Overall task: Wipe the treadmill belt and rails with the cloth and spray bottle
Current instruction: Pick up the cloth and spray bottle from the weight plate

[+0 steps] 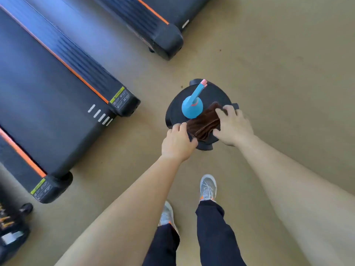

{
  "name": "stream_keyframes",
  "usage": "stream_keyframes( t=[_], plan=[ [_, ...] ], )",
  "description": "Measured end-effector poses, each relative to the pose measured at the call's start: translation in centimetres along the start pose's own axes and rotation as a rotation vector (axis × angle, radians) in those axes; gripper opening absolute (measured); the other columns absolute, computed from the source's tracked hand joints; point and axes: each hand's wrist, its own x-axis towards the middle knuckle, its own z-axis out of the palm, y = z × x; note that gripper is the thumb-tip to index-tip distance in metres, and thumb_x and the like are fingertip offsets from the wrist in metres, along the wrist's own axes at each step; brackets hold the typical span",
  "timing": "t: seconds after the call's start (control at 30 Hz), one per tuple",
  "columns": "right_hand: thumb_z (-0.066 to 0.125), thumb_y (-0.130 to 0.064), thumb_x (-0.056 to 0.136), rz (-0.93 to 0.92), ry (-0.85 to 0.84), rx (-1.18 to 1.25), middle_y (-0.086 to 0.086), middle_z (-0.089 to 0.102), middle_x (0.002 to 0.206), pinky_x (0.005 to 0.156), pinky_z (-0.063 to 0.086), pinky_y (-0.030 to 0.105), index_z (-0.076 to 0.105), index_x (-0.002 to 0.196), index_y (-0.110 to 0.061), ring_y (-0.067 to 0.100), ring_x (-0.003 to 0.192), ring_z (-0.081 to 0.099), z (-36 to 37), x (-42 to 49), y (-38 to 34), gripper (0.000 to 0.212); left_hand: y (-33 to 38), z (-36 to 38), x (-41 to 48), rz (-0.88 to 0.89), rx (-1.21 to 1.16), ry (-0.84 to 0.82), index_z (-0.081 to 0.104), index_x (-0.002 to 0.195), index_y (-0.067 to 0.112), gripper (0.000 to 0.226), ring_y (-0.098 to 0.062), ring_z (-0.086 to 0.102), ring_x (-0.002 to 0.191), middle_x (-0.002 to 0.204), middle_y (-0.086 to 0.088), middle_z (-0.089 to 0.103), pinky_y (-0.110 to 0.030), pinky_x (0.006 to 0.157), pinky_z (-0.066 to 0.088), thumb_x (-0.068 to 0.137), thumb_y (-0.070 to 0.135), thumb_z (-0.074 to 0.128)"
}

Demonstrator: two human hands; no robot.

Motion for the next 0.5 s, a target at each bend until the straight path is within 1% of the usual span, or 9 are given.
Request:
stream_keyframes(
  t=[0.07, 0.13, 0.2, 0.23, 0.3, 0.37, 0.43, 0.5],
  plan=[
    [0.055, -0.046, 0.096, -0.056, 0.061, -0.026, 0.006, 0.024, 0.158, 0.106, 0.04, 0.05, 0.03, 0.153, -0.021, 0.036, 0.138, 0.031, 1.5, 2.6, 0.5, 0.067, -0.3, 2.1, 2.3, -0.018, 0.004, 0.027, 0.033, 0.158, 0.019, 0.065, -0.029, 0.041, 0.144, 0.162, -0.004, 0.039, -0.043, 0.106, 0.049, 0.102, 0.043, 0.056],
    [0.052, -0.048, 0.098, -0.1, 0.1, -0.02, 0.006, 0.023, 0.159, 0.105, 0.041, 0.052, 0.028, 0.154, -0.022, 0.037, 0.139, 0.03, 3.5, 4.6, 1.1, 0.066, -1.0, 4.6, 3.8, 0.005, 0.042, 0.056, 0.032, 0.159, 0.016, 0.065, -0.03, 0.041, 0.144, 0.163, -0.005, 0.038, -0.043, 0.106, 0.049, 0.103, 0.04, 0.055],
    [0.045, -0.051, 0.101, -0.103, 0.126, -0.003, 0.006, 0.021, 0.16, 0.105, 0.042, 0.054, 0.021, 0.157, -0.026, 0.038, 0.14, 0.03, 5.5, 6.0, 1.5, 0.066, -1.9, 6.9, 4.5, 0.049, 0.054, 0.095, 0.035, 0.158, 0.013, 0.064, -0.031, 0.044, 0.142, 0.162, -0.008, 0.04, -0.043, 0.106, 0.049, 0.102, 0.036, 0.056],
    [0.043, -0.052, 0.101, -0.11, 0.149, 0.001, 0.006, 0.021, 0.16, 0.103, 0.043, 0.055, 0.02, 0.158, -0.028, 0.039, 0.138, 0.031, 6.5, 6.4, 1.8, 0.065, -2.4, 7.9, 4.6, 0.078, 0.061, 0.132, 0.038, 0.157, 0.012, 0.062, -0.032, 0.046, 0.14, 0.16, -0.009, 0.043, -0.044, 0.104, 0.05, 0.102, 0.034, 0.057],
    [0.043, -0.054, 0.1, -0.115, 0.205, -0.019, 0.007, 0.023, 0.158, 0.1, 0.044, 0.056, 0.03, 0.154, -0.031, 0.04, 0.133, 0.035, 7.7, 6.8, 1.9, 0.059, -3.4, 9.3, 4.8, 0.131, 0.059, 0.23, 0.047, 0.152, 0.012, 0.055, -0.034, 0.052, 0.133, 0.154, -0.01, 0.052, -0.046, 0.099, 0.053, 0.101, 0.032, 0.057],
    [0.049, -0.053, 0.098, -0.1, 0.26, -0.016, 0.008, 0.029, 0.153, 0.096, 0.045, 0.055, 0.044, 0.144, -0.029, 0.04, 0.126, 0.04, 8.4, 6.9, 1.6, 0.052, -4.0, 9.8, 5.1, 0.135, 0.006, 0.331, 0.058, 0.143, 0.016, 0.046, -0.032, 0.055, 0.128, 0.145, -0.007, 0.06, -0.045, 0.097, 0.054, 0.102, 0.037, 0.054],
    [0.057, -0.052, 0.095, -0.081, 0.293, 0.011, 0.01, 0.033, 0.147, 0.092, 0.048, 0.053, 0.051, 0.134, -0.026, 0.039, 0.118, 0.045, 8.8, 6.6, 1.3, 0.048, -4.1, 9.4, 5.5, 0.104, -0.092, 0.338, 0.066, 0.135, 0.02, 0.047, -0.026, 0.054, 0.127, 0.14, -0.001, 0.064, -0.042, 0.1, 0.05, 0.102, 0.048, 0.047],
    [0.064, -0.054, 0.09, -0.044, 0.289, 0.047, 0.011, 0.036, 0.139, 0.087, 0.051, 0.049, 0.055, 0.126, -0.024, 0.038, 0.11, 0.047, 9.0, 6.2, 1.3, 0.047, -4.3, 8.9, 5.8, 0.084, -0.138, 0.288, 0.068, 0.13, 0.021, 0.048, -0.023, 0.054, 0.125, 0.136, 0.002, 0.065, -0.04, 0.1, 0.048, 0.102, 0.054, 0.046]
  ],
)
